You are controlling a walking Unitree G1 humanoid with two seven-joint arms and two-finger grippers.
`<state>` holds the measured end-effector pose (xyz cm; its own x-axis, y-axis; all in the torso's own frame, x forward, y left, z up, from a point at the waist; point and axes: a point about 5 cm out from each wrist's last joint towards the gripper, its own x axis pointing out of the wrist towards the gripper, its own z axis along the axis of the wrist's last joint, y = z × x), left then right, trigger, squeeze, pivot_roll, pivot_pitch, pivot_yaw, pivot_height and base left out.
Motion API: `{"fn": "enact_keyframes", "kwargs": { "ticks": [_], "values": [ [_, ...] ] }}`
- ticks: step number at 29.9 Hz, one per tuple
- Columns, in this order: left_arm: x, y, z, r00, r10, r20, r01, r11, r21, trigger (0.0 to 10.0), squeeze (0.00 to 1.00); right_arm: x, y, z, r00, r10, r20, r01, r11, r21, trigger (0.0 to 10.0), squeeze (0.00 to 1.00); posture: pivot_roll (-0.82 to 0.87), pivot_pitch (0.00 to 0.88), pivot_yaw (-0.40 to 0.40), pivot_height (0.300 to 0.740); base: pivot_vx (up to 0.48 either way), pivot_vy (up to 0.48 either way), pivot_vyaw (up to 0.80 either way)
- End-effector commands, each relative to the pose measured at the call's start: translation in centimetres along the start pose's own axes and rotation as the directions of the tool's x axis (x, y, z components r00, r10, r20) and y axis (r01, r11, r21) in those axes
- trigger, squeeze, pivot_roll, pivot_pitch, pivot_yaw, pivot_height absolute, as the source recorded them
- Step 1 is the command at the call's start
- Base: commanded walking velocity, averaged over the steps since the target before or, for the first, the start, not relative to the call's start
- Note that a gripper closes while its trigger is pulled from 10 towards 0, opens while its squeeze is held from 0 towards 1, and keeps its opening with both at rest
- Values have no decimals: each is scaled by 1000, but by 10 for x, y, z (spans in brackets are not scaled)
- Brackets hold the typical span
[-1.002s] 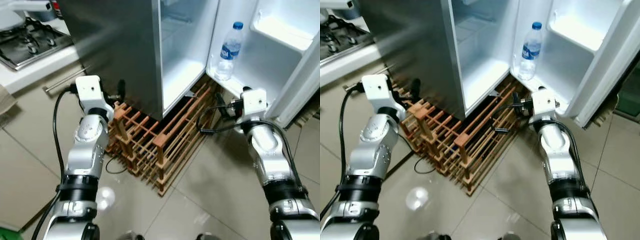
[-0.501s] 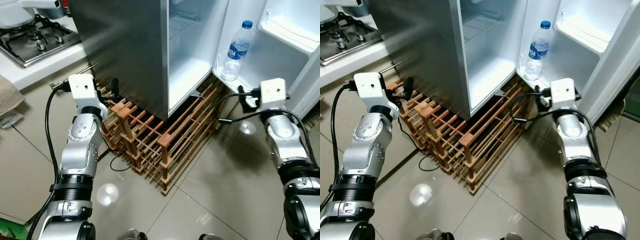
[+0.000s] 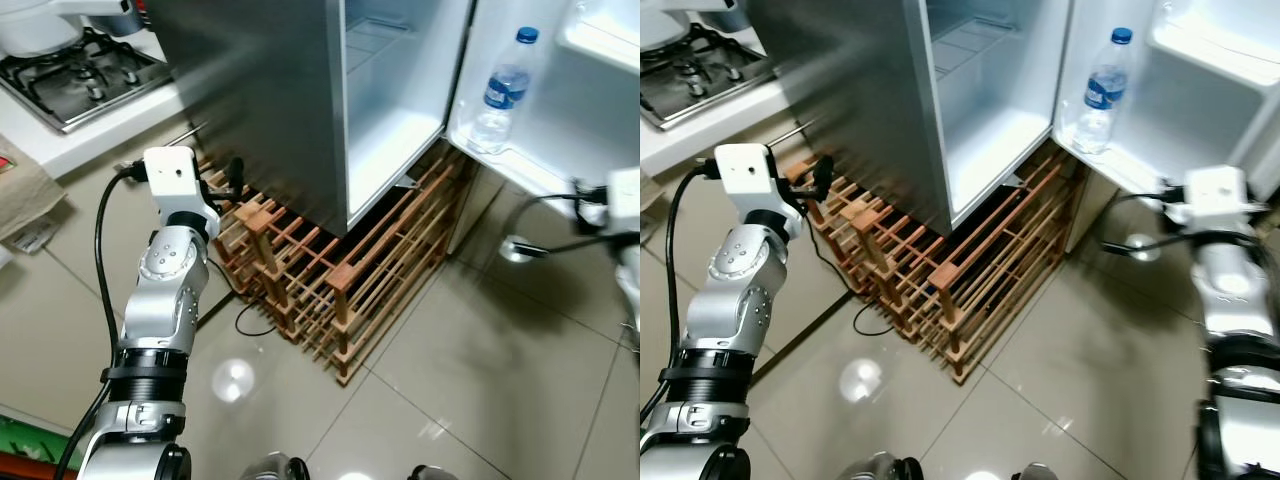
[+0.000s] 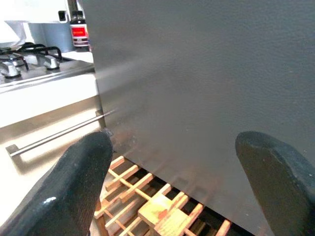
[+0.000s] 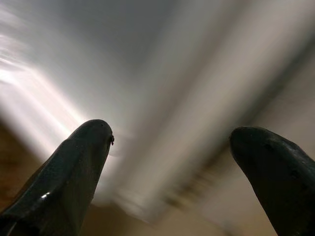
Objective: Restocking fridge
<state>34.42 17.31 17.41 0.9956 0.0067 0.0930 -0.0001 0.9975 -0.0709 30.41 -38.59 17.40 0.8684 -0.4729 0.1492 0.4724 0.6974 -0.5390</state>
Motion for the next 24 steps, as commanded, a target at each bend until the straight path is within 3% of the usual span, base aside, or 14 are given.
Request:
{"fn": "enact_keyframes", "kwargs": {
  "ticks": [1, 2, 4, 6, 7, 8, 9, 11, 15, 18, 22, 24],
  "values": [
    [3, -2, 2, 1000, -13, -1, 13, 1000, 6, 10000, 0, 1, -19, 2, 995, -101, 5, 101, 995, 22, 10000, 12, -93, 80, 149, 740, 0, 0, 0],
    [3, -2, 2, 1000, -13, -2, 13, 1000, 6, 10000, 0, 2, -21, 5, 994, -111, 20, 110, 993, 36, 10000, 12, -93, 80, 149, 740, 0, 0, 0],
    [4, -3, 1, 1000, -8, -2, 8, 1000, -1, 10000, 0, 4, -7, 18, 995, -56, 84, 47, 994, 102, 10000, 0, -100, 71, 137, 740, 0, 0, 0],
    [4, -3, 1, 1000, -6, -2, 6, 1000, -3, 10000, 0, 4, -3, 20, 995, -43, 95, 32, 993, 115, 10000, 0, -100, 71, 137, 740, 0, 0, 0],
    [4, -4, 0, 1000, -5, -2, 5, 1000, -6, 10000, 0, 3, 13, 27, 992, -7, 129, -17, 983, 183, 10000, 0, -103, 64, 127, 740, 0, 0, 0],
    [4, -4, 0, 1000, -5, -2, 5, 1000, -6, 10000, 0, 3, 13, 27, 992, -7, 129, -17, 983, 183, 10000, 0, -103, 64, 127, 740, 0, 0, 0],
    [5, -5, -1, 1000, 0, 0, 0, 1000, -15, 10000, 0, -3, 44, 38, 983, 58, 173, -106, 952, 287, 10000, 0, -106, 51, 114, 740, 0, 0, 0],
    [5, -6, -2, 1000, 2, 0, -2, 1000, -17, 10000, 0, -7, 59, 42, 978, 86, 193, -146, 933, 328, 10000, 0, -108, 45, 108, 740, 0, 0, 0],
    [7, -6, -3, 1000, 30, 4, -30, 999, -22, 10000, 0, -33, 120, 57, 948, 211, 240, -295, 865, 406, 10000, 0, -103, 23, 88, 740, 0, 0, 0],
    [6, 2, -7, 997, 77, -5, -77, 997, -16, 10000, 0, -52, 154, 65, 918, 296, 263, -387, 809, 443, 10000, 24, -93, 7, 74, 740, 0, 0, 133],
    [-1, 15, -9, 993, 120, 4, -120, 993, 21, 10000, 0, -65, 175, 70, 887, 368, 281, -460, 765, 451, 10000, 31, -82, 0, 60, 740, 0, 0, 572],
    [-3, 19, -10, 991, 133, 10, -133, 991, 6, 10000, 0, -67, 177, 71, 881, 380, 284, -472, 756, 454, 10000, 43, -77, 0, 52, 740, 0, -480, 731]
  ]
}}
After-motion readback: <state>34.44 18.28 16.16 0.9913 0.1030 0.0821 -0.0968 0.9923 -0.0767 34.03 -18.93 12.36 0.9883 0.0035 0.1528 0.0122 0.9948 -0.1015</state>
